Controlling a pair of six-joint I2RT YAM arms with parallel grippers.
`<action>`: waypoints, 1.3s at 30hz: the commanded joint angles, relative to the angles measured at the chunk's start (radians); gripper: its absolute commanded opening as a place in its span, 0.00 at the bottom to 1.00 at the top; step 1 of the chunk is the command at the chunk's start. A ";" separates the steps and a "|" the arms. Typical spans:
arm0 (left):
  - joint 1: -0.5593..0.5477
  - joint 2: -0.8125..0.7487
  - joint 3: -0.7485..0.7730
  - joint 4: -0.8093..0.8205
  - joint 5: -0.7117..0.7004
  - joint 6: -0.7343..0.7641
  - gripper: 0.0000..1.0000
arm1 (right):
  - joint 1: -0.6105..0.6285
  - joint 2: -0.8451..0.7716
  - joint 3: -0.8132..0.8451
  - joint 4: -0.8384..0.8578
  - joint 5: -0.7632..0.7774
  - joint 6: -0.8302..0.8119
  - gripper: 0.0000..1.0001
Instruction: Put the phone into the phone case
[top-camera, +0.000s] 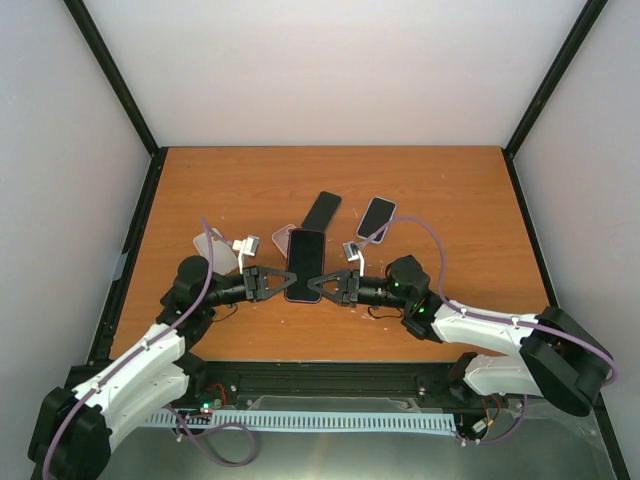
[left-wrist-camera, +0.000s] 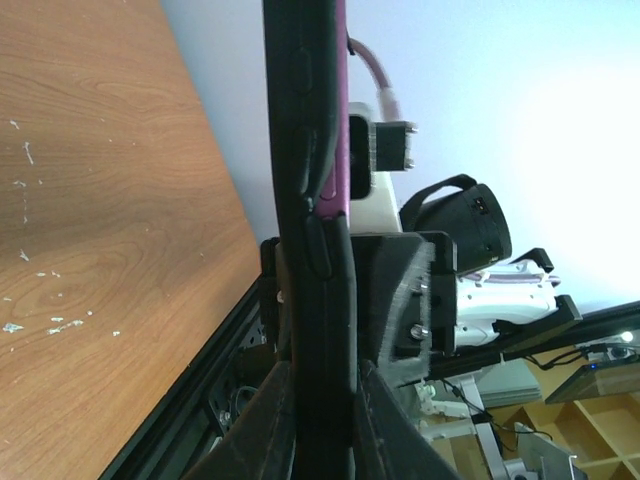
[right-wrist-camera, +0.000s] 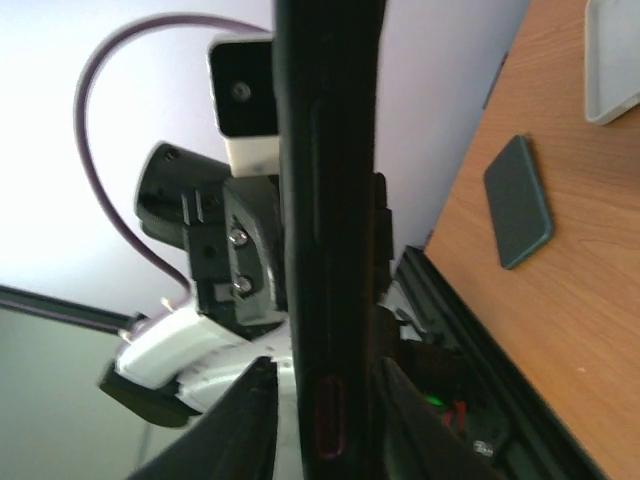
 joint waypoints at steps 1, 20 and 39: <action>0.000 0.013 0.050 0.040 -0.077 0.047 0.00 | 0.017 -0.033 0.012 -0.037 -0.056 0.001 0.14; 0.000 0.055 0.050 -0.126 -0.114 0.085 0.03 | -0.002 -0.052 0.028 -0.110 0.103 -0.028 0.03; 0.020 0.311 0.271 -0.750 -0.656 0.232 0.99 | -0.553 -0.143 0.070 -0.816 -0.002 -0.497 0.03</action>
